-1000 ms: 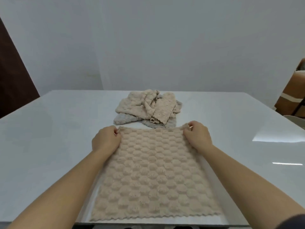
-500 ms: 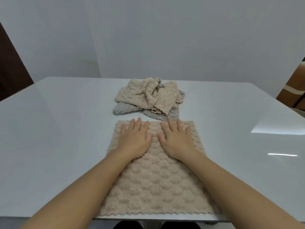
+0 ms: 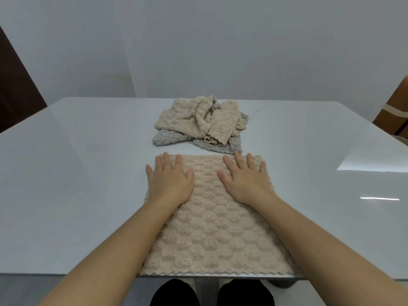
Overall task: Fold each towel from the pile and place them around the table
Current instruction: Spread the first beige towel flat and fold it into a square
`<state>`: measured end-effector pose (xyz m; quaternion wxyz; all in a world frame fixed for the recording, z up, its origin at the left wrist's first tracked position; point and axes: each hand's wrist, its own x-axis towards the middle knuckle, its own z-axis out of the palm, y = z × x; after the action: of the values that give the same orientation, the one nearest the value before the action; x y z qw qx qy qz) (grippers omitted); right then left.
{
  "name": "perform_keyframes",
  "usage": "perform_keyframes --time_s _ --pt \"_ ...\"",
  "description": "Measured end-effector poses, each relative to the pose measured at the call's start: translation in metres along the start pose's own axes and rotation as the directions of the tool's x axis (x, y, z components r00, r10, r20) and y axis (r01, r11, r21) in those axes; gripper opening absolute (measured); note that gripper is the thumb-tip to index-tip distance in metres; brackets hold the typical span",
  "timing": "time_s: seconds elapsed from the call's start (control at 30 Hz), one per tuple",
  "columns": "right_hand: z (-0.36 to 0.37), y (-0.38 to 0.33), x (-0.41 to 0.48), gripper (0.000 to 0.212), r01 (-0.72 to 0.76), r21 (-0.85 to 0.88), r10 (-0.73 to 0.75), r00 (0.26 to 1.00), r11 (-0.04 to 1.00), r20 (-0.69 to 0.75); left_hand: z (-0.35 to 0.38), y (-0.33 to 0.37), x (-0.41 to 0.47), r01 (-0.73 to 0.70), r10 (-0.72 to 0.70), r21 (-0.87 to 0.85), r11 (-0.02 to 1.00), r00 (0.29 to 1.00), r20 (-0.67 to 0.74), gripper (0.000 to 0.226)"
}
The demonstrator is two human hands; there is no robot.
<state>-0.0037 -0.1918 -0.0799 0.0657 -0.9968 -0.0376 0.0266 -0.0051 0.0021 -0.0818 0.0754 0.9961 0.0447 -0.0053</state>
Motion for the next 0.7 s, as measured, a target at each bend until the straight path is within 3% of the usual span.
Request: perform_keyframes --time_s 0.07,0.13,0.23,0.3,0.5,0.6,0.7 --pt "0.0 -0.001 0.0 0.066 0.002 -0.009 -0.002 1.0 1.0 -0.004 -0.004 0.004 -0.003 0.002 -0.001 0.031 1.0 0.999 -0.047 0.064" --pt "0.001 -0.002 0.001 0.066 0.003 -0.016 -0.004 1.0 1.0 -0.009 -0.006 0.018 -0.006 -0.143 0.149 0.052 0.988 0.982 -0.119 0.061" --pt "0.002 -0.002 0.0 0.065 0.001 -0.01 -0.002 1.0 1.0 -0.017 -0.001 0.038 -0.011 -0.313 0.312 -0.017 0.95 0.949 -0.037 0.057" --pt "0.002 -0.002 -0.001 0.065 0.002 -0.003 -0.002 1.0 1.0 -0.016 0.003 0.034 -0.011 -0.297 0.299 -0.039 0.954 0.954 0.033 0.056" --pt "0.002 -0.001 -0.001 0.065 0.011 0.005 -0.01 1.0 1.0 -0.024 -0.005 -0.016 -0.014 -0.218 0.217 0.045 0.975 0.975 0.039 0.06" --pt "0.002 -0.001 -0.002 0.065 0.01 0.007 -0.01 1.0 1.0 -0.024 -0.012 -0.034 -0.026 -0.105 0.113 0.128 0.986 0.992 -0.057 0.061" --pt "0.001 -0.002 -0.002 0.065 0.008 -0.002 -0.008 1.0 1.0 -0.021 -0.014 -0.026 -0.051 -0.228 0.237 0.086 0.97 0.965 -0.111 0.061"
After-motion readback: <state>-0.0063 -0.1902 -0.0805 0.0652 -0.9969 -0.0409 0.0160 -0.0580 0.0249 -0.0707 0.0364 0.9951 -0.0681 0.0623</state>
